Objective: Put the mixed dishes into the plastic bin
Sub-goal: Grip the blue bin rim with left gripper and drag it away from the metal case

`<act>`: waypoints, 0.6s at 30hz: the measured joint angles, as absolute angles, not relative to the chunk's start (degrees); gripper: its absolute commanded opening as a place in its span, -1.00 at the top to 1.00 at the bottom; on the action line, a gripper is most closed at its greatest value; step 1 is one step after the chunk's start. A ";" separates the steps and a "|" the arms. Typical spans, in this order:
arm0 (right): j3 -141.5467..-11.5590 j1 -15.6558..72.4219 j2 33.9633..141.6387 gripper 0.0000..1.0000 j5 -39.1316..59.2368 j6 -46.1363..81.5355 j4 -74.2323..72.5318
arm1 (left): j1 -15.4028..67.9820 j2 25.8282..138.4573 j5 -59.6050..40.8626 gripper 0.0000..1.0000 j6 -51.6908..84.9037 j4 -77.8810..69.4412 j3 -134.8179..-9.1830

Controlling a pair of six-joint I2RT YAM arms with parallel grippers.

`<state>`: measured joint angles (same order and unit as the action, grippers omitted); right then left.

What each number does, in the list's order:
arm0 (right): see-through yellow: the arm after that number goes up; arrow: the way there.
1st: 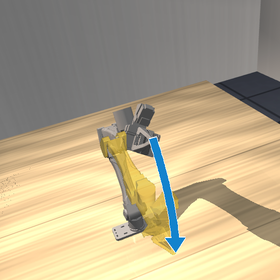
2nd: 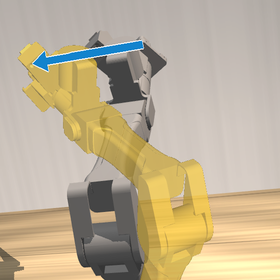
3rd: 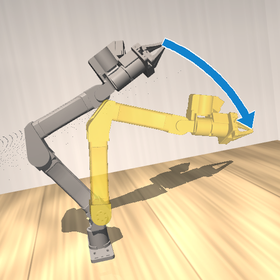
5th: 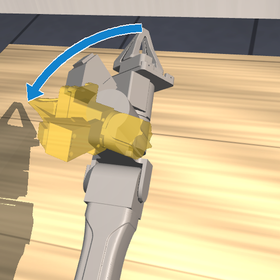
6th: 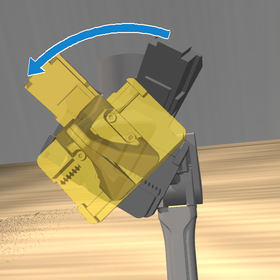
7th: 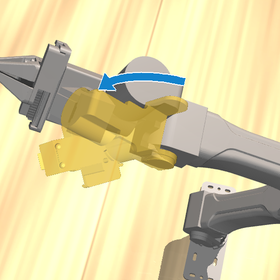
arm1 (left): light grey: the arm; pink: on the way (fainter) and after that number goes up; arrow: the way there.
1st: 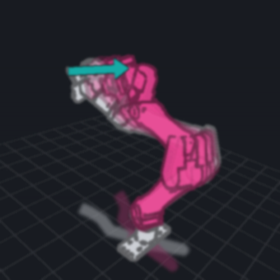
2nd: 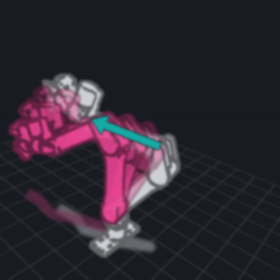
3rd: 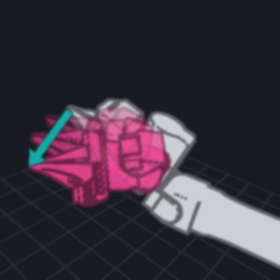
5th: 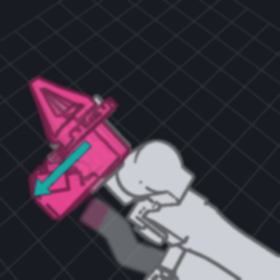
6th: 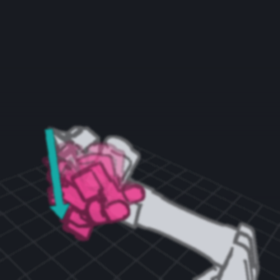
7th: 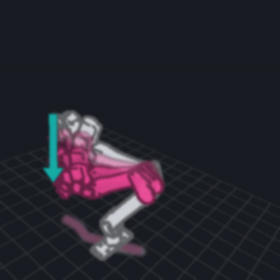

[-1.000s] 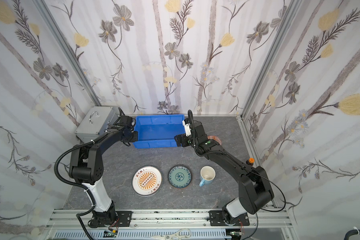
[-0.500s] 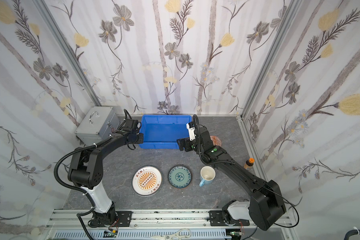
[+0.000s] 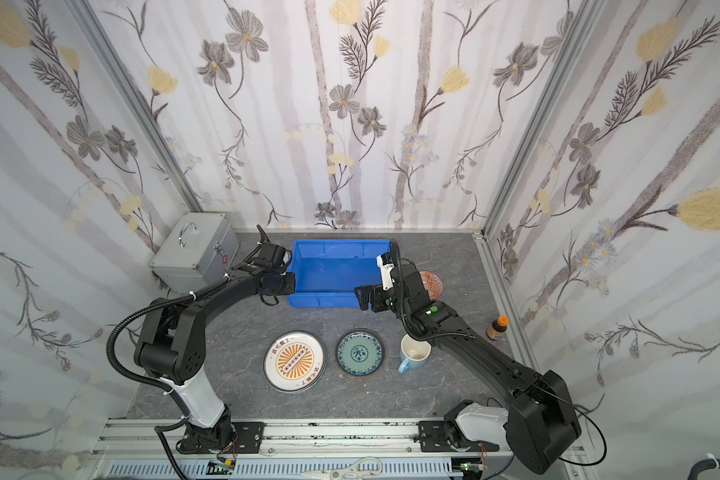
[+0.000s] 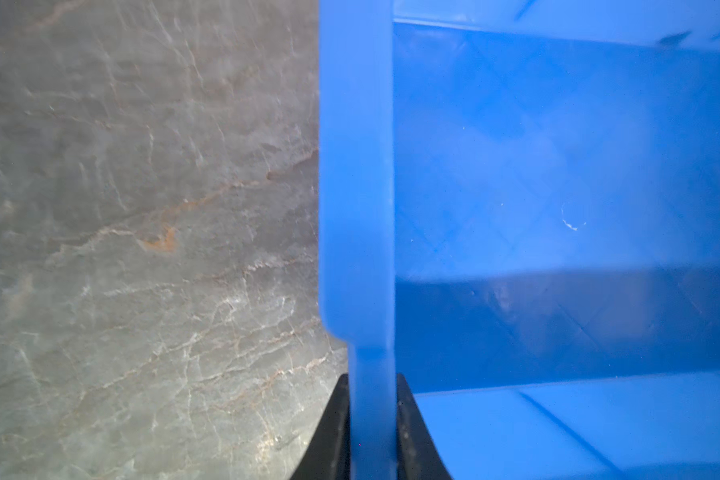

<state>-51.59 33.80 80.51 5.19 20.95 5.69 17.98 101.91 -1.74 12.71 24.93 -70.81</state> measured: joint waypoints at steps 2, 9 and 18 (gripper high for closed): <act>-50.96 33.80 80.34 -0.99 5.17 20.99 5.69 | 18.33 101.91 -2.24 0.46 13.41 27.35 -70.81; -49.91 34.35 80.29 -0.99 4.14 21.58 5.80 | 18.48 100.03 -1.61 0.34 13.91 29.47 -70.59; -49.98 35.88 78.50 -0.99 1.04 20.84 7.14 | 18.48 103.96 -0.80 0.61 13.96 30.20 -74.81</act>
